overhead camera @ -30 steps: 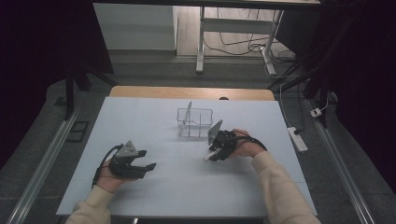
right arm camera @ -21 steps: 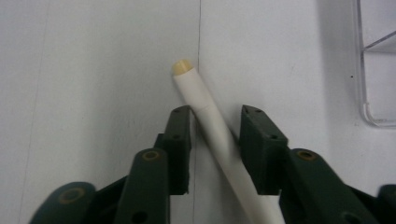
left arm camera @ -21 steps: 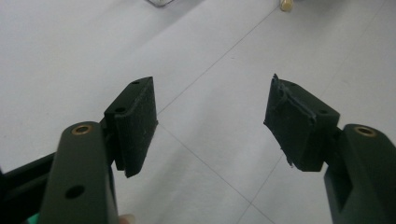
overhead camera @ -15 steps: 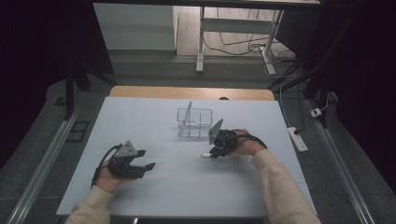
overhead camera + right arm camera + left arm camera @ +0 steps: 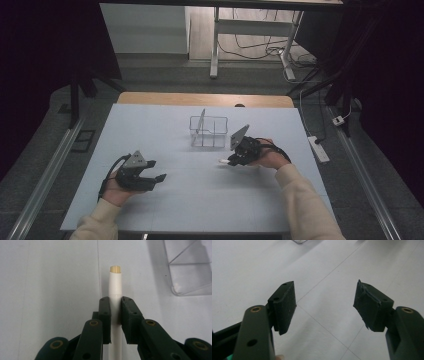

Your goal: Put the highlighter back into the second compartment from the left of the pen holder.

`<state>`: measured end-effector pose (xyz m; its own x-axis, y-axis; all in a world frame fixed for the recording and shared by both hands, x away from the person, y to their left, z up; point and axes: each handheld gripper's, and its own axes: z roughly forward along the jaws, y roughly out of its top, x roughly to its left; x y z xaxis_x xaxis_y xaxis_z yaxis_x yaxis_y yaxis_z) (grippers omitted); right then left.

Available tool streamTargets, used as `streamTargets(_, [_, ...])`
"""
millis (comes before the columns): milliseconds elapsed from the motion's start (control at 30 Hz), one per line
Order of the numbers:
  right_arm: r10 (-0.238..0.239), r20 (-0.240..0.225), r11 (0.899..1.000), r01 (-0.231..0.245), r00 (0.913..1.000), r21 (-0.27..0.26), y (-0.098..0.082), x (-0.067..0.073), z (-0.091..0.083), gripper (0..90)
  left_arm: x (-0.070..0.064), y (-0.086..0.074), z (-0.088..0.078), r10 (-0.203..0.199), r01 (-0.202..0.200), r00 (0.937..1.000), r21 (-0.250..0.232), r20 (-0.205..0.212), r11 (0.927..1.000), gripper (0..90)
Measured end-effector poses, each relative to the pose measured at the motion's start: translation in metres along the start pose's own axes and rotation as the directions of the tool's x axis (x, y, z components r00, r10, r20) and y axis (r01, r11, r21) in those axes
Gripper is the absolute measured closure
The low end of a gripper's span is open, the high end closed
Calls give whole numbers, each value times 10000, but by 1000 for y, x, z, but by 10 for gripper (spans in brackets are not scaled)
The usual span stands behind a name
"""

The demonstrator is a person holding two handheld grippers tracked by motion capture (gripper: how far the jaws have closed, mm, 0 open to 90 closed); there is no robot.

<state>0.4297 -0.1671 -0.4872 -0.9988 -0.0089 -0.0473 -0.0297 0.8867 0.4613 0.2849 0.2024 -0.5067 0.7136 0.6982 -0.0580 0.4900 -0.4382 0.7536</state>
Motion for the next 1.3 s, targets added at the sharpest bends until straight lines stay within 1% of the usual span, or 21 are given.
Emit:
streamTargets(67, [167, 63, 9997, -166, 9998, -182, -2, 0, -3, 776, 0, 0, 0, 5, -5, 10000, -8, -6, 10000, 340])
streamTargets(167, [286, 201, 9988, -278, 9994, -400, -2, 0, -8, 777, 0, 0, 0, 4, -4, 10000, -1, -6, 10000, 341])
streamTargets(200, [341, 157, 9980, -332, 9993, -542, -2, 0, -9, 777, 0, 0, 0, 5, -5, 10000, -4, -7, 10000, 340])
streamTargets(400, [480, 525, 9961, -439, 9975, -770, -1, 2, -16, 776, 0, 0, -1, 7, -7, 10000, -33, -26, 10000, 341])
streamTargets(567, [759, 618, 9910, -685, 9952, -1151, -1, 2, -20, 777, 0, 0, -1, 12, -12, 10000, -42, -28, 10000, 341])
streamTargets(633, [878, 616, 9879, -789, 9942, -1336, -3, 2, -22, 776, 0, 0, -1, 0, 0, 10000, -39, -26, 10000, 341])
streamTargets(767, [1069, 766, 9813, -928, 9913, -1688, -5, 1, -28, 776, 0, 0, -1, -1, 1, 10000, -23, -18, 10000, 341])
streamTargets(933, [1370, 821, 9695, -1166, 9872, -2155, -7, 1, -34, 776, 0, 0, 0, 15, -15, 10000, -14, -14, 10000, 341])
streamTargets(1067, [1514, 935, 9628, -1254, 9840, -2392, -9, 1, -39, 776, -1, 0, 0, 18, -18, 10000, -13, -10, 10000, 341])
streamTargets(1100, [1556, 907, 9594, -1286, 9837, -2511, -9, 1, -40, 776, -1, 0, 0, 21, -21, 10000, -11, -8, 10000, 341])
streamTargets(1133, [1581, 966, 9587, -1293, 9827, -2533, -9, 1, -41, 776, 0, 0, 0, 17, -17, 10000, -8, -8, 10000, 341])
streamTargets(1167, [1622, 978, 9562, -1319, 9819, -2615, -10, 1, -42, 776, 0, 0, 0, 17, -17, 10000, -2, -14, 10000, 341])
streamTargets(1200, [1697, 953, 9515, -1379, 9809, -2752, -10, 2, -43, 776, 0, 0, 0, 15, -15, 10000, -8, -14, 10000, 341])
streamTargets(1267, [1741, 1071, 9490, -1377, 9789, -2835, -10, 2, -46, 776, 0, 1, 0, 12, -12, 10000, -25, -15, 10000, 341])
streamTargets(1300, [1815, 1062, 9447, -1433, 9776, -2951, -10, 2, -47, 776, 0, 1, -1, 12, -12, 10000, -29, -20, 10000, 341])
